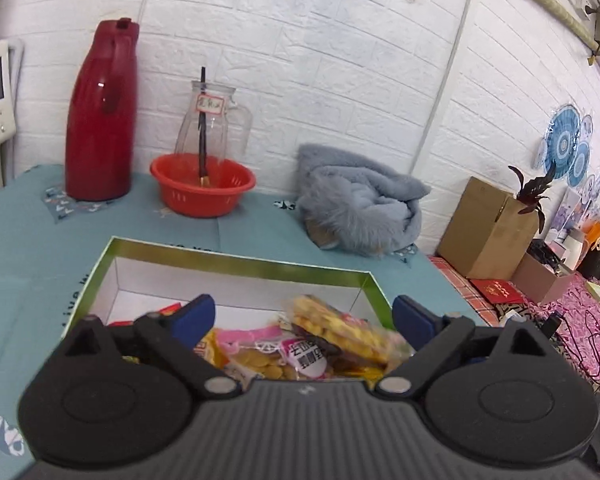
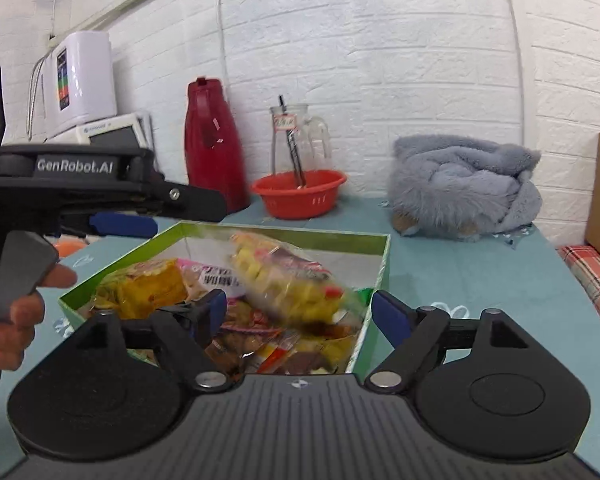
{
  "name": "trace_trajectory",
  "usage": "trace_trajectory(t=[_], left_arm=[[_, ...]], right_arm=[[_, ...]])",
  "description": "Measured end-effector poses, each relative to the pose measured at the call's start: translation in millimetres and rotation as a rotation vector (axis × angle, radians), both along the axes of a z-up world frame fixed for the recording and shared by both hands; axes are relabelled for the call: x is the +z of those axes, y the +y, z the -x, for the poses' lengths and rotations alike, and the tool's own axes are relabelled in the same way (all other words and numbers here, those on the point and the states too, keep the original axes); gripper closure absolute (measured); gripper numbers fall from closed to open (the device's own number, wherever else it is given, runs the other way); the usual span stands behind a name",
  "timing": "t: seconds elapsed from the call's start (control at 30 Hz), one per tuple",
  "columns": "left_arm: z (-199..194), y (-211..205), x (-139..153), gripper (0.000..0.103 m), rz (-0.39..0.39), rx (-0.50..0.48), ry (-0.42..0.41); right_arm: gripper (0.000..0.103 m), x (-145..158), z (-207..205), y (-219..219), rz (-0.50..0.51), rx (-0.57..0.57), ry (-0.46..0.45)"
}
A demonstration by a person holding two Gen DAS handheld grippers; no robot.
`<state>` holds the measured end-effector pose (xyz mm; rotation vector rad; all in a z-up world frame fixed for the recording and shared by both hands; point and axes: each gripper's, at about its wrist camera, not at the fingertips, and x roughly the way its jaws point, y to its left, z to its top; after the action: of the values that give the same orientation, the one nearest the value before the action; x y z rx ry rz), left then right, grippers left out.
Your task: Organize snacks
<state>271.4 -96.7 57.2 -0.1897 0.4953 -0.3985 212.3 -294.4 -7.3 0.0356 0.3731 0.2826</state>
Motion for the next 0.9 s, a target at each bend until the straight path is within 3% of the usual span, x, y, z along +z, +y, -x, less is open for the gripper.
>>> trace_trajectory(t=[0.1, 0.17, 0.3, 0.47, 0.63, 0.9], left_arm=[[8.9, 2.5, 1.0, 0.009, -0.027, 0.024, -0.01], [19.4, 7.5, 4.4, 0.009, -0.048, 0.031, -0.022], [51.9, 24.6, 14.6, 0.009, -0.071, 0.085, -0.058], [104.8, 42.5, 18.8, 0.009, -0.082, 0.165, -0.064], [155.0, 44.5, 0.9, 0.009, -0.178, 0.207, -0.049], [203.8, 49.1, -30.7, 0.009, -0.255, 0.251, -0.011]], right_arm=[[0.0, -3.7, -9.8, 10.3, 0.064, -0.03, 0.045], [0.0, -2.5, -1.9, 11.5, 0.059, -0.028, 0.026], [0.0, 9.9, 26.5, 13.1, 0.03, -0.038, -0.01], [0.0, 19.1, 69.5, 15.5, 0.035, -0.066, 0.025], [0.0, 13.5, 112.3, 22.6, 0.038, -0.1, 0.077], [0.0, -6.0, 150.9, 35.2, 0.081, -0.131, 0.112]])
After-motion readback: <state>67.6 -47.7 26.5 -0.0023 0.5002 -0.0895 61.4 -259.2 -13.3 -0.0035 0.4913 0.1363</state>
